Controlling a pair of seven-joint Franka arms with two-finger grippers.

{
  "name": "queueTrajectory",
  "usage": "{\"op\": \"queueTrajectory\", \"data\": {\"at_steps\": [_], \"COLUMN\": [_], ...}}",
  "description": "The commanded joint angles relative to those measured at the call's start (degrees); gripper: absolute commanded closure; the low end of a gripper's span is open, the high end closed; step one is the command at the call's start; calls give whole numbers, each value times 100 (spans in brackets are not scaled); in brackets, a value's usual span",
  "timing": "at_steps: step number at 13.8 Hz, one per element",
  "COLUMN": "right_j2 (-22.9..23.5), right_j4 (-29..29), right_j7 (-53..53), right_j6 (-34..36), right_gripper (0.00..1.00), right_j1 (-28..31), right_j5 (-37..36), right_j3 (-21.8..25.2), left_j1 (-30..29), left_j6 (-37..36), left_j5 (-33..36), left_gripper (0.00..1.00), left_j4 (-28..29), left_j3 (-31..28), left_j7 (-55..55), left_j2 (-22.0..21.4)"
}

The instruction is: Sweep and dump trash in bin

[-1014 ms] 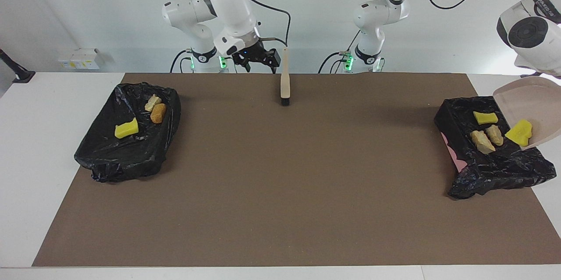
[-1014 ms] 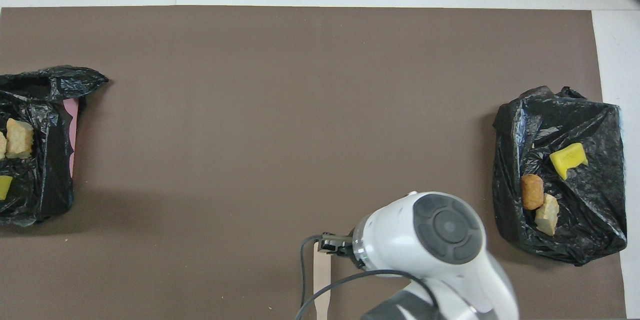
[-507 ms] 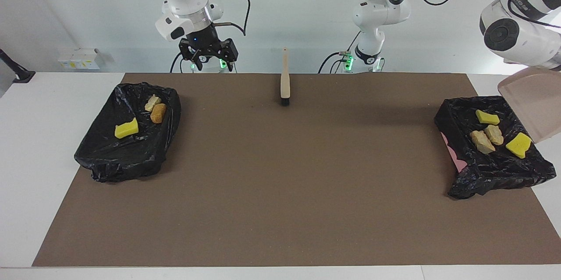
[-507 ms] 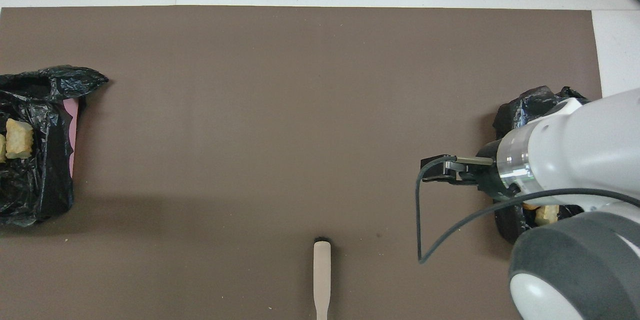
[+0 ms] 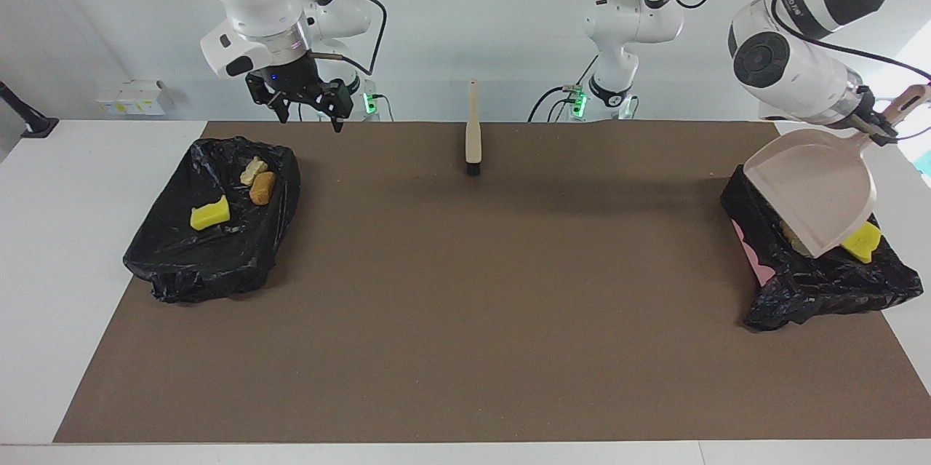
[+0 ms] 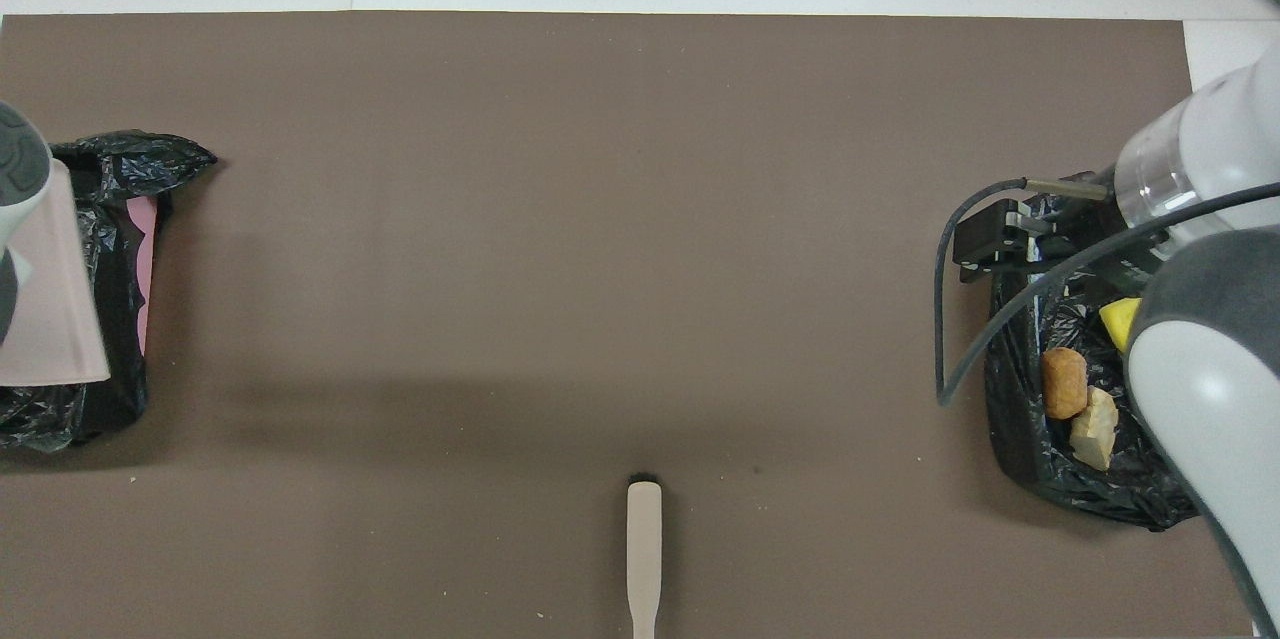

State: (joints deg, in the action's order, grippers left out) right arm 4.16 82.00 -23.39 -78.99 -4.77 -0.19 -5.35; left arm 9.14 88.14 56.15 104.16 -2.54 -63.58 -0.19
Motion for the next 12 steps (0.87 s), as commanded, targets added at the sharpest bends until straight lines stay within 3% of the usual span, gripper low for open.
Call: {"op": "queueTrajectory", "data": {"at_steps": [1,4,7,12], "right_j2": [-256,-468,-714,-723], "right_j4": [297,667,1071,1116], "right_j7": [334,406,432,740], "right_j6": [113,34,-344,-415], "right_gripper": [0,0,0,0], "right_j1": [266,415,582,679], "right_j5": [36,54,89,159], "right_j3": [-10,-2,-10,-2], "left_j1": [298,308,308,360], "left_j6": [-245,-289,-254,219], "left_j5": [-840,-2253,-3248,-4910], "left_gripper": [100,100,100,100], "left_j4": [61,78,87,78], "left_j3": [-88,-36,-27,-10], "left_j7": [634,1862,2936,5360], "left_j2": [-148,-201,-219,-219]}}
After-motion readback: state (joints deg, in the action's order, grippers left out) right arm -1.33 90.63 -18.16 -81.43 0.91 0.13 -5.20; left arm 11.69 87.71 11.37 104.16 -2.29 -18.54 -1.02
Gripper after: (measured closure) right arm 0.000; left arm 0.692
